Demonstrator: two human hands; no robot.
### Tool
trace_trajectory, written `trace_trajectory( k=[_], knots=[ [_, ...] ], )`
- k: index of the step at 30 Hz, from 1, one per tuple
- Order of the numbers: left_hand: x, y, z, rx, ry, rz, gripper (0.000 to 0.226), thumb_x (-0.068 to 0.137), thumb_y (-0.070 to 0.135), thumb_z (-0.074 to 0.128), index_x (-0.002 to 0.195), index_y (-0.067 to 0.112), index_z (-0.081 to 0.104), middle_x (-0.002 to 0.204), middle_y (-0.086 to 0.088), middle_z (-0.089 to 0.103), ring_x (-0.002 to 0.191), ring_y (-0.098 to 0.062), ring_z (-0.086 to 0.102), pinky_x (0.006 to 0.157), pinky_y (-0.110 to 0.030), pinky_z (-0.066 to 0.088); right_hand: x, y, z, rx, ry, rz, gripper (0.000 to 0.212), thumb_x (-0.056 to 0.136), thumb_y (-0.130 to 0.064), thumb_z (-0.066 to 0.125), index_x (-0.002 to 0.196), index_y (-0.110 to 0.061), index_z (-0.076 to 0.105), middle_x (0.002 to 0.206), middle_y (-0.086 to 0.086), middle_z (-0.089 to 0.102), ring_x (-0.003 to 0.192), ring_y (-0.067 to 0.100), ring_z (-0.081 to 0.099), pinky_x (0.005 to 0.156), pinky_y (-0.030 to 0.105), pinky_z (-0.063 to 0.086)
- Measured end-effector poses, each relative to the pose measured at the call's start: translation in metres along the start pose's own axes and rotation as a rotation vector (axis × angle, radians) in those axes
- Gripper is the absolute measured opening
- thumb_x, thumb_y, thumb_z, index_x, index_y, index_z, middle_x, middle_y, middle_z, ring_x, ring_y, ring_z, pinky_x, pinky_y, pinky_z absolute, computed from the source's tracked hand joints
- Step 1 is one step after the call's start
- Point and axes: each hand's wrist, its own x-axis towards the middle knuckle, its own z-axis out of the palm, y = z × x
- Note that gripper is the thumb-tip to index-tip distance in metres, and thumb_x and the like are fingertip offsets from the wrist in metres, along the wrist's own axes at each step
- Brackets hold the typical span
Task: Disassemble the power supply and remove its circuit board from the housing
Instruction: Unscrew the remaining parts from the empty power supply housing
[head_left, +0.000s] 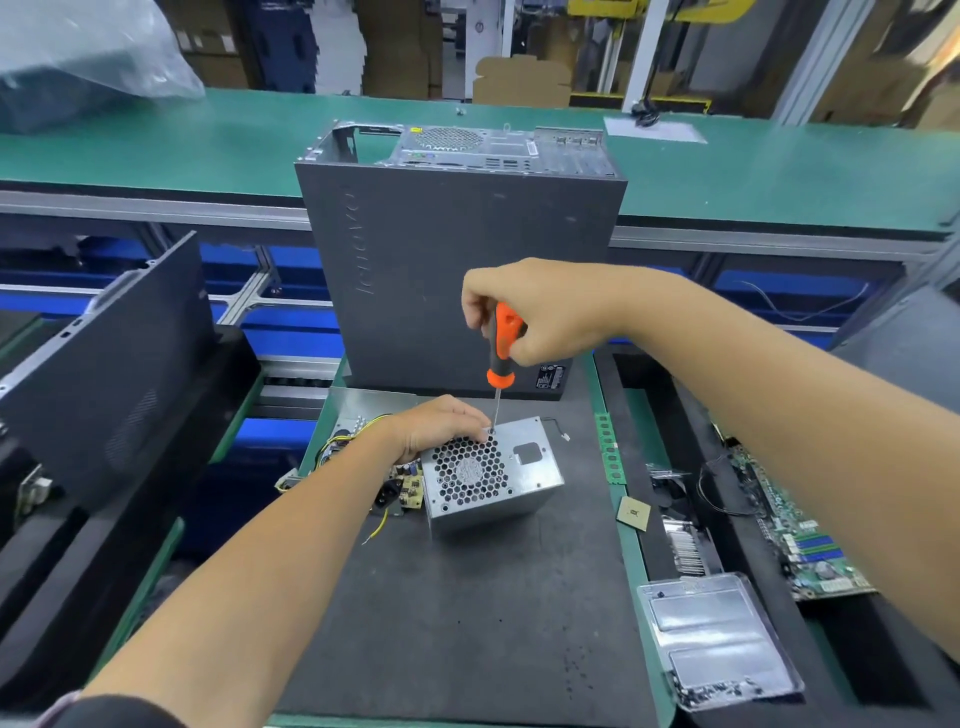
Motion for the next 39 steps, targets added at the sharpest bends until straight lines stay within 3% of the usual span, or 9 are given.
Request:
trace_trajectory(
  k=[2,5,11,16,21,23,28,34,39],
  knots=[
    [0.001,0.000,0.001,0.018,-0.006,-0.016,0.016,0.086,0.014,0.061,0.076,0.025,0.068,0.082,0.019,0.062,0.070,0.005,0.055,0.095,-0.046,0.040,0.000,0.000,0.003,-0.035,0.036,0.030,0.021,0.079,-0.019,0.061,0.098,-0.021,0.050,0.078,-0.008,0.059,0.073,0.012,0.055,0.059,0.029,0.043],
    [0.002,-0.002,0.001,-0.026,-0.002,-0.014,0.013,0.088,0.016,0.060,0.086,0.024,0.069,0.097,0.012,0.064,0.097,-0.008,0.057,0.095,-0.033,0.040,0.003,0.000,0.006,-0.232,0.108,0.171,0.041,0.090,-0.055,0.044,0.090,-0.015,0.052,0.076,0.007,0.066,0.060,0.025,0.065,0.053,0.031,0.043],
    [0.002,-0.009,-0.002,-0.292,-0.037,-0.129,0.024,0.086,0.021,0.052,0.077,0.017,0.074,0.084,-0.010,0.070,0.070,-0.024,0.066,0.064,-0.032,0.055,-0.003,0.004,0.005,0.086,0.085,0.039,0.028,0.076,-0.006,0.063,0.096,-0.022,0.051,0.088,-0.008,0.064,0.075,0.008,0.057,0.059,0.025,0.043],
    [0.004,-0.005,-0.003,-0.176,-0.104,-0.089,0.021,0.078,0.025,0.053,0.075,0.021,0.073,0.082,-0.004,0.069,0.070,-0.020,0.065,0.065,-0.030,0.051,0.000,0.004,0.010,-0.143,0.140,0.173,0.034,0.090,-0.052,0.046,0.085,-0.018,0.047,0.075,-0.002,0.053,0.068,0.019,0.052,0.055,0.033,0.036],
    [0.007,-0.005,-0.004,-0.130,-0.130,-0.048,0.042,0.092,0.018,0.047,0.056,0.026,0.066,0.064,0.008,0.064,0.059,-0.008,0.061,0.059,-0.022,0.049,0.000,0.003,0.008,-0.037,0.091,0.050,0.006,0.088,-0.018,0.054,0.091,-0.019,0.050,0.079,-0.006,0.061,0.064,0.005,0.050,0.054,0.025,0.035],
    [0.008,-0.003,-0.005,-0.120,-0.138,-0.052,0.045,0.094,0.018,0.045,0.055,0.027,0.066,0.063,0.009,0.064,0.059,-0.008,0.061,0.061,-0.024,0.048,-0.004,0.000,0.006,0.065,0.045,0.005,0.023,0.076,-0.007,0.058,0.093,-0.020,0.052,0.084,-0.007,0.060,0.067,0.005,0.049,0.056,0.023,0.037],
    [0.011,-0.003,-0.006,-0.124,-0.183,-0.091,0.046,0.095,0.018,0.044,0.056,0.026,0.066,0.063,0.010,0.064,0.059,-0.010,0.060,0.060,-0.026,0.046,0.002,0.000,0.012,-0.185,0.148,0.161,0.031,0.093,-0.048,0.043,0.084,-0.019,0.047,0.080,0.001,0.054,0.071,0.022,0.054,0.059,0.036,0.043],
    [0.015,-0.004,-0.008,-0.117,-0.168,-0.103,0.039,0.095,0.018,0.044,0.060,0.022,0.062,0.071,0.001,0.063,0.064,-0.016,0.062,0.062,-0.029,0.046,-0.006,0.002,0.008,0.120,0.095,0.058,0.030,0.074,-0.015,0.066,0.097,-0.025,0.050,0.083,-0.013,0.064,0.075,0.011,0.060,0.062,0.030,0.049],
    [0.020,-0.004,-0.013,-0.179,-0.191,-0.185,0.032,0.092,0.020,0.050,0.066,0.020,0.069,0.076,-0.005,0.069,0.069,-0.022,0.067,0.056,-0.029,0.054,-0.006,-0.005,0.013,0.186,0.055,0.169,0.032,0.087,-0.055,0.054,0.089,-0.023,0.048,0.078,-0.007,0.073,0.049,0.017,0.068,0.059,0.033,0.054]
  ],
)
